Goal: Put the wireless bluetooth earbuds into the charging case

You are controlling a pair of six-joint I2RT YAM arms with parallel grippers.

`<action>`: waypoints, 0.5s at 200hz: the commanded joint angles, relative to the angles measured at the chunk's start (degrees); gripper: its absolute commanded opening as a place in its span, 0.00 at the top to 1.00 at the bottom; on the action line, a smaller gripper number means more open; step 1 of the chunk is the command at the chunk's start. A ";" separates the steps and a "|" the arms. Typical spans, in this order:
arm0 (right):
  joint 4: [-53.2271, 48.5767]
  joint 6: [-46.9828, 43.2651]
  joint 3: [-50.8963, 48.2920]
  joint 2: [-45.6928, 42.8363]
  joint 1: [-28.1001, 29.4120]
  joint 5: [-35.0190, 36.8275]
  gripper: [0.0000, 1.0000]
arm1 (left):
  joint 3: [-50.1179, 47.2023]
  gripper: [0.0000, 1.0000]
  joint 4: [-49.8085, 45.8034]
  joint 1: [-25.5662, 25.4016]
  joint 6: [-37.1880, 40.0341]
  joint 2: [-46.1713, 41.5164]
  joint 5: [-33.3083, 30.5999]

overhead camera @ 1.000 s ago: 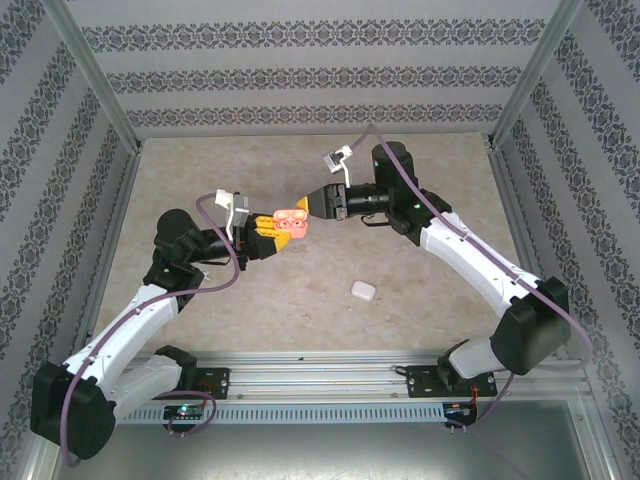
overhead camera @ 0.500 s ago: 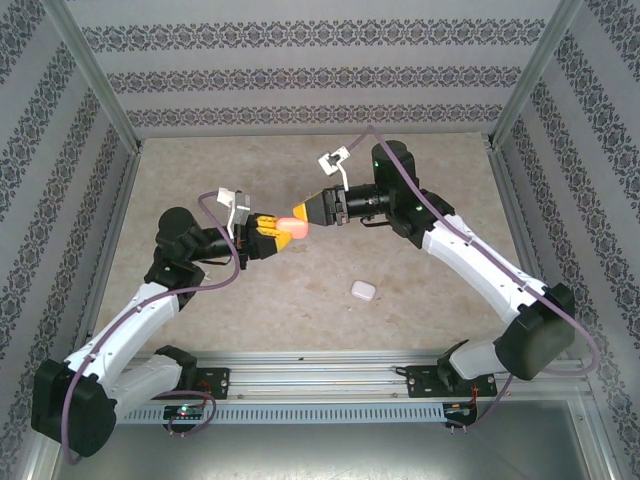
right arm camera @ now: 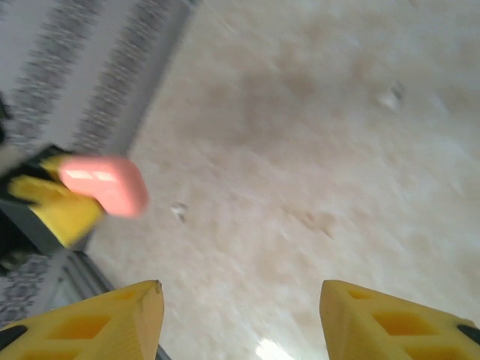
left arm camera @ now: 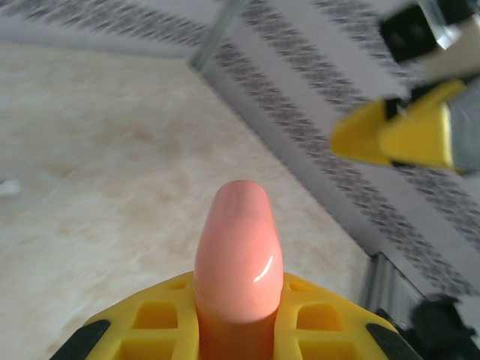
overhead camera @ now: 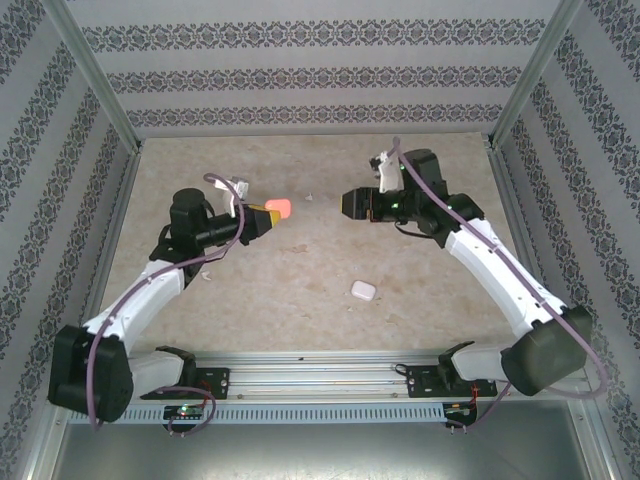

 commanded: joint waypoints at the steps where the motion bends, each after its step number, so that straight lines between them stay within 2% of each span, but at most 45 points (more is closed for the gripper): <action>1: -8.79 0.07 -3.86 2.27 -0.57 6.78 0.42 | 3.45 0.95 -7.03 1.60 3.39 4.53 -8.45; 20: -11.02 0.58 -6.85 3.15 -0.35 8.94 0.41 | 6.02 0.93 -8.49 2.55 5.61 10.38 -10.69; 65: -12.87 -1.43 -14.16 4.84 0.77 10.90 0.38 | 15.07 0.91 -11.57 4.81 5.25 27.33 -9.27; 100: -13.12 -3.87 -15.45 8.24 1.60 10.76 0.37 | 19.54 0.89 -12.89 5.40 5.36 36.08 -11.15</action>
